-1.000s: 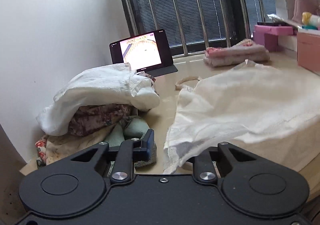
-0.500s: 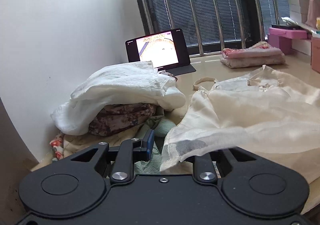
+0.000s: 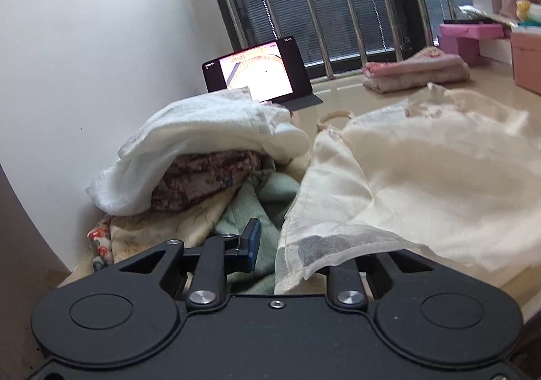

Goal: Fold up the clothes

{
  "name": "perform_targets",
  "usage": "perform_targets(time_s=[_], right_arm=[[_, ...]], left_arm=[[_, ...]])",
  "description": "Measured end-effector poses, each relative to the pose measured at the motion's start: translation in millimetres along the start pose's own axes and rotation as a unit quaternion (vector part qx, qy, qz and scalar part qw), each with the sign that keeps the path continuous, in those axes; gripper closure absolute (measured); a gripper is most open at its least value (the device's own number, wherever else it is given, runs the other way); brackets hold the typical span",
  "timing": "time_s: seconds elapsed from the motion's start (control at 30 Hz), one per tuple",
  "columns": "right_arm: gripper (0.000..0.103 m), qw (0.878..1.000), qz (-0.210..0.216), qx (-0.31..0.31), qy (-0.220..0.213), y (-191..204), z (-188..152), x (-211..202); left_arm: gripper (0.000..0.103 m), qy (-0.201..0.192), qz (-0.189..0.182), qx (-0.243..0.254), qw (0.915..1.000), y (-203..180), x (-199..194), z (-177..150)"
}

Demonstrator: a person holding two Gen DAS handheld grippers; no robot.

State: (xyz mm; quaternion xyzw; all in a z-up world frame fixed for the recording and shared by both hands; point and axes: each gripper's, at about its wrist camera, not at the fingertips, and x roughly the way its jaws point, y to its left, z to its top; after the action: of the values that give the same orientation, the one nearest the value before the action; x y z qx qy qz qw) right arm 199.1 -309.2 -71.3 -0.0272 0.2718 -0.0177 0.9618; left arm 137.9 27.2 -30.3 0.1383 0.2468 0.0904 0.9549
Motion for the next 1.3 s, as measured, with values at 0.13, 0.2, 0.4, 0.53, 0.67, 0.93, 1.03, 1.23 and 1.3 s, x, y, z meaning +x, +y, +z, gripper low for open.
perform_targets(time_s=[0.13,0.2,0.4,0.53,0.67,0.93,1.03,1.23,1.3], right_arm=[[0.098,0.995,0.019,0.099,0.007,-30,-4,3],[0.099,0.994,0.022,0.110,0.006,-35,-5,0],[0.094,0.990,0.037,0.136,0.015,-45,-8,-3],[0.094,0.993,0.032,0.116,0.020,-40,-15,2],[0.103,0.995,0.036,0.095,0.002,-34,-10,-16],[0.103,0.992,0.049,0.005,-0.119,-29,57,-125],[0.103,0.989,0.065,-0.007,-0.131,-34,91,-139],[0.103,0.995,0.090,0.014,-0.028,-48,196,-37],[0.103,0.998,0.063,0.016,-0.018,-48,246,-1]], left_arm=[[0.080,0.008,-0.003,0.012,0.9999,-8,-2,-9],[0.080,0.006,0.000,0.019,0.9998,-11,-1,-12],[0.085,-0.015,-0.001,0.012,0.9998,-6,-6,-12],[0.086,-0.013,-0.028,-0.023,0.9993,8,-10,-11],[0.086,-0.002,-0.052,-0.065,0.9965,30,-16,-5],[0.093,-0.069,-0.082,-0.082,0.9909,81,-59,56],[0.093,-0.069,-0.107,-0.087,0.9880,93,-38,98],[0.098,-0.015,-0.126,-0.076,0.9889,70,80,236],[0.098,-0.017,-0.101,-0.072,0.9922,55,114,292]])
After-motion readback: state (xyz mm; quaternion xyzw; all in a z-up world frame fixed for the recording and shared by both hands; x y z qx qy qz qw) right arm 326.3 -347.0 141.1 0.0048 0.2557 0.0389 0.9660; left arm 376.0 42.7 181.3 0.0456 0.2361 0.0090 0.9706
